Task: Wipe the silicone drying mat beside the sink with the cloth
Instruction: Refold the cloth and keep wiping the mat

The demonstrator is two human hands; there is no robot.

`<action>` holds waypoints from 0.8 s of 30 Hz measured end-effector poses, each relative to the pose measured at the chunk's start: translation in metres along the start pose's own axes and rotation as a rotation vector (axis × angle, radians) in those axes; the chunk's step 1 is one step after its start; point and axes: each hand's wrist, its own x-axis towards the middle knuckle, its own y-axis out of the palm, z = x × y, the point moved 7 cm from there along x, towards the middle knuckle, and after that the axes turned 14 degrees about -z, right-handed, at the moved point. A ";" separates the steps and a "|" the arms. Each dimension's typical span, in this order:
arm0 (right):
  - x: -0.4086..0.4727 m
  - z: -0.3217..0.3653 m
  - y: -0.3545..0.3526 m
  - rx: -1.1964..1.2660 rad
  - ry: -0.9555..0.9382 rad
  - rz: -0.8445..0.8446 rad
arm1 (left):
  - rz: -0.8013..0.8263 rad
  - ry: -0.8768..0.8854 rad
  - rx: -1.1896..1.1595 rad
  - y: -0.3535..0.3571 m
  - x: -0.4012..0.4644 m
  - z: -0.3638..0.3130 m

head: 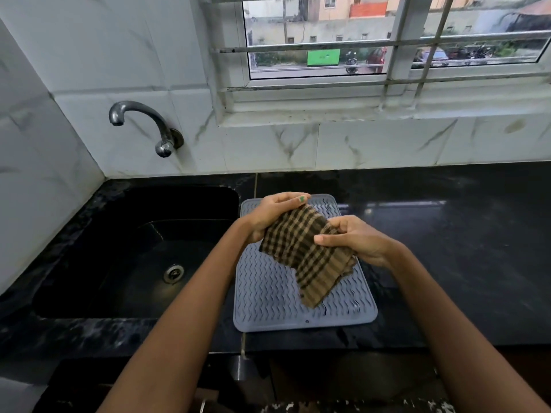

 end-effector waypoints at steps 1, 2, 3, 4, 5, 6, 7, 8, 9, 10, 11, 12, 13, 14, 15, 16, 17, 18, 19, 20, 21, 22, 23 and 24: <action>0.001 0.001 0.000 0.073 0.001 -0.016 | 0.036 -0.057 0.005 0.001 -0.002 0.011; 0.002 0.002 0.001 0.150 0.003 -0.025 | 0.115 -0.125 0.018 0.005 -0.007 0.024; 0.002 0.004 0.001 0.216 0.005 -0.027 | 0.216 -0.188 0.033 0.010 -0.013 0.038; 0.003 0.005 0.000 0.269 0.012 -0.030 | 0.310 -0.238 0.027 0.015 -0.020 0.051; 0.003 0.005 -0.002 0.313 0.024 -0.037 | 0.374 -0.274 0.005 0.019 -0.026 0.063; 0.003 0.006 -0.005 0.345 0.037 -0.040 | 0.399 -0.294 -0.035 0.022 -0.030 0.071; 0.003 0.006 -0.009 0.370 0.051 -0.038 | 0.384 -0.311 -0.085 0.023 -0.030 0.076; 0.003 0.006 -0.012 0.390 0.069 -0.032 | 0.331 -0.324 -0.136 0.023 -0.028 0.078; 0.002 0.006 -0.015 0.403 0.084 -0.025 | 0.264 -0.316 -0.159 0.023 -0.024 0.078; 0.001 0.005 -0.017 0.411 0.093 -0.017 | 0.198 -0.289 -0.132 0.021 -0.019 0.076; 0.001 0.004 -0.018 0.413 0.100 -0.010 | 0.126 -0.240 -0.046 0.020 -0.014 0.074; 0.002 0.002 -0.018 0.411 0.105 -0.009 | 0.053 -0.184 0.044 0.018 -0.010 0.071; 0.003 -0.001 -0.017 0.412 0.114 -0.018 | -0.010 -0.140 0.095 0.017 -0.008 0.069; 0.004 -0.004 -0.017 0.419 0.124 -0.036 | -0.058 -0.116 0.081 0.017 -0.007 0.068; 0.005 -0.006 -0.017 0.434 0.132 -0.054 | -0.089 -0.099 0.024 0.019 -0.007 0.067; 0.007 -0.009 -0.017 0.458 0.140 -0.066 | -0.103 -0.082 -0.042 0.022 -0.008 0.065; 0.008 -0.011 -0.017 0.484 0.147 -0.072 | -0.100 -0.076 -0.090 0.026 -0.010 0.065; 0.009 -0.012 -0.017 0.510 0.155 -0.072 | -0.074 -0.086 -0.115 0.032 -0.011 0.066; 0.009 -0.013 -0.017 0.533 0.161 -0.067 | -0.034 -0.119 -0.129 0.038 -0.014 0.069; 0.010 -0.015 -0.018 0.553 0.167 -0.060 | 0.005 -0.187 -0.145 0.044 -0.017 0.073; 0.011 -0.015 -0.018 0.573 0.172 -0.052 | 0.039 -0.267 -0.176 0.048 -0.019 0.078; 0.012 -0.016 -0.018 0.589 0.175 -0.051 | 0.071 -0.326 -0.217 0.052 -0.022 0.083; 0.014 -0.017 -0.020 0.594 0.177 -0.060 | 0.102 -0.355 -0.259 0.055 -0.021 0.086; 0.016 -0.019 -0.022 0.583 0.179 -0.079 | 0.134 -0.360 -0.295 0.057 -0.021 0.088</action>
